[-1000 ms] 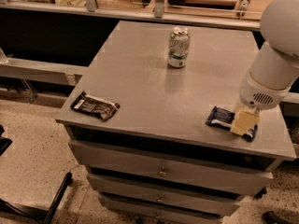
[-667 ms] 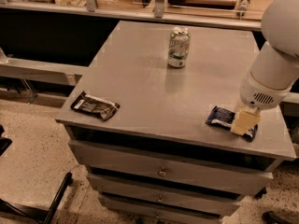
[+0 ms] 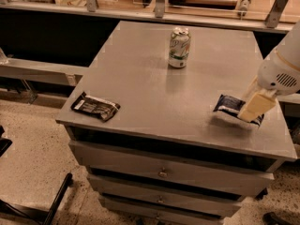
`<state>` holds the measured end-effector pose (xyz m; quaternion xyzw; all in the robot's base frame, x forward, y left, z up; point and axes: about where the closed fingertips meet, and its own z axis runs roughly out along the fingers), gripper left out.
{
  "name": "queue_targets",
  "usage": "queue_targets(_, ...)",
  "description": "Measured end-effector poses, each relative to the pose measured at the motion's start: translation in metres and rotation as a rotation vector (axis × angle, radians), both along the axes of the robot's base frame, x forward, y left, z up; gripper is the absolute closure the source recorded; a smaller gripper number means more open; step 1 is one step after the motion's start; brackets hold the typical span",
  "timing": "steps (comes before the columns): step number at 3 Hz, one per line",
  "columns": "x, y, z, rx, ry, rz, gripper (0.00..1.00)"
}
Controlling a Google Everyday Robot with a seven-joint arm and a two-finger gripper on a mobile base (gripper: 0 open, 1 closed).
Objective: Move rxbar blueberry near 7up can
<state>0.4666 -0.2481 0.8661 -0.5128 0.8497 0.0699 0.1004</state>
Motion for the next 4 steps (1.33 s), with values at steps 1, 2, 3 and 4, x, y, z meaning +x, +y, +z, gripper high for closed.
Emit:
queue_targets(1, 0.019, 0.003, 0.032, 0.087, -0.04, -0.024, 1.0)
queue_targets(2, 0.045, 0.021, 0.063, 0.136, -0.1, -0.039, 1.0)
queue_targets(3, 0.079, 0.041, 0.079, 0.164, -0.191, -0.089, 1.0)
queue_targets(4, 0.079, 0.041, 0.079, 0.164, -0.192, -0.089, 1.0)
